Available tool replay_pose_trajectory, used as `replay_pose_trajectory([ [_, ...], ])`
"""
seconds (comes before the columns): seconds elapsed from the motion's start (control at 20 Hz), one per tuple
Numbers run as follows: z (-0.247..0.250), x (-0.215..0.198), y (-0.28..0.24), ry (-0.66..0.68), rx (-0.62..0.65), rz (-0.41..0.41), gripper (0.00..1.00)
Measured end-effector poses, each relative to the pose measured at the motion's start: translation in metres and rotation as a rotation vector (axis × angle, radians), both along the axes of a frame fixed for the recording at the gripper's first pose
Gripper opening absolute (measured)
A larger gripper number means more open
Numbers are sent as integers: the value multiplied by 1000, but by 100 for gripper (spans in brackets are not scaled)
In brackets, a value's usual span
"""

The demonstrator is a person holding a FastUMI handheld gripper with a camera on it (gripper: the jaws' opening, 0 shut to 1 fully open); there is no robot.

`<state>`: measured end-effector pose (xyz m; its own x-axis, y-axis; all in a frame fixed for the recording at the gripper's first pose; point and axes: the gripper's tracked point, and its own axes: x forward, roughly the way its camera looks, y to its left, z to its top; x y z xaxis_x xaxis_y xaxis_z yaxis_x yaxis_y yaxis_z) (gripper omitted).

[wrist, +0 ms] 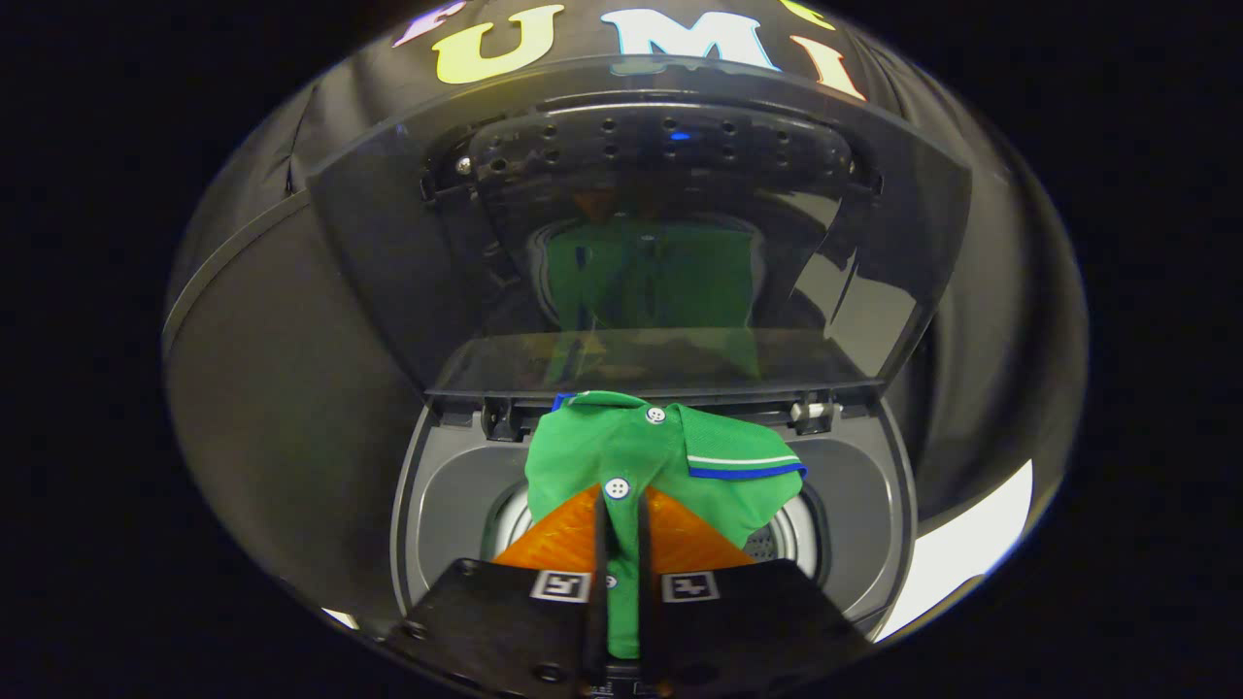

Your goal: Put the clothes into the washing machine and then close the washing machine lid.

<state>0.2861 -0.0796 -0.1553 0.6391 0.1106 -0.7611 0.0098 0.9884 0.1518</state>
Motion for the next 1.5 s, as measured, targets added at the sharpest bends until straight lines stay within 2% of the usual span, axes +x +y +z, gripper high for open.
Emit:
replay_pose_trajectory([
  [0.1, 10, -6, -8, 7, -18, -29, 57],
  [0.15, -2, -5, -11, -2, -39, -36, 71],
  [0.25, -2, -10, -7, 0, -39, -21, 98],
  [0.75, 44, -21, -10, -101, -34, -14, 98],
  [1.15, 126, -34, -18, -263, -20, -34, 98],
  [1.5, 210, -24, -40, -404, -10, -73, 98],
])
